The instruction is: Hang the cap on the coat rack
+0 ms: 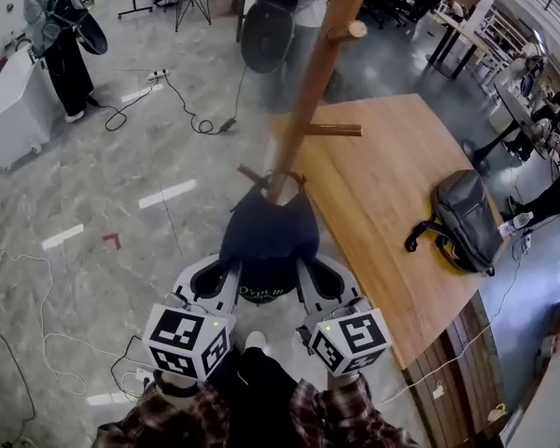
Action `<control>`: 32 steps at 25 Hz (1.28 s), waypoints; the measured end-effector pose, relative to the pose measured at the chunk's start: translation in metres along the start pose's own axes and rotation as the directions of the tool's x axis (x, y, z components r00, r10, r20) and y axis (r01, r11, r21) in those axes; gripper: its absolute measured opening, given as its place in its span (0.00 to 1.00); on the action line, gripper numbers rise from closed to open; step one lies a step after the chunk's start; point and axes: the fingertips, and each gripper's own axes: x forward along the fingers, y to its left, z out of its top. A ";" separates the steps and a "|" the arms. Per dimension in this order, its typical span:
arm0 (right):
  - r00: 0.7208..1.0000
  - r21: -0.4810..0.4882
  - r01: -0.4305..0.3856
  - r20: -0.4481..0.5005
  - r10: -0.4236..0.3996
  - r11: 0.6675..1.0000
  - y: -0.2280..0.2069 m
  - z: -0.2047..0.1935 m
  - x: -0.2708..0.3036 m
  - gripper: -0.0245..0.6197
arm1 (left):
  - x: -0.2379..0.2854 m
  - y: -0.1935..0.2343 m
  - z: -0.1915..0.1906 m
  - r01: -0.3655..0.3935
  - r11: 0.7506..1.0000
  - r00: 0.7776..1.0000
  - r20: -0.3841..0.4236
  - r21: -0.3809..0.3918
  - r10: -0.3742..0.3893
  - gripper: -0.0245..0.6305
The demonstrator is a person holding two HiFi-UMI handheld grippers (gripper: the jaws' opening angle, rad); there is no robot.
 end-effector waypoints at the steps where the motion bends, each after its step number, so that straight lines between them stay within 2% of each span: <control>1: 1.000 0.005 0.005 -0.010 -0.005 1.000 -0.003 -0.006 0.006 0.07 | 0.006 0.005 -0.004 -0.001 1.000 1.000 -0.013 0.004 0.002 0.07; 9: 0.997 0.016 0.039 -0.074 -0.037 0.999 -0.028 -0.042 0.040 0.07 | 0.047 0.028 -0.036 -0.010 1.000 0.995 -0.097 -0.011 0.008 0.07; 21: 0.987 0.009 0.071 -0.145 -0.069 0.997 -0.056 -0.082 0.081 0.07 | 0.093 0.056 -0.072 -0.038 0.999 0.984 -0.174 -0.011 0.035 0.07; 26: 0.981 -0.011 0.098 -0.165 -0.099 0.995 -0.074 -0.093 0.099 0.07 | 0.117 0.065 -0.084 -0.052 0.998 0.980 -0.192 -0.030 0.045 0.07; 32: 0.978 -0.038 0.108 -0.176 -0.113 0.993 -0.089 -0.102 0.111 0.07 | 0.138 0.071 -0.096 -0.067 0.997 0.982 -0.177 -0.043 0.058 0.07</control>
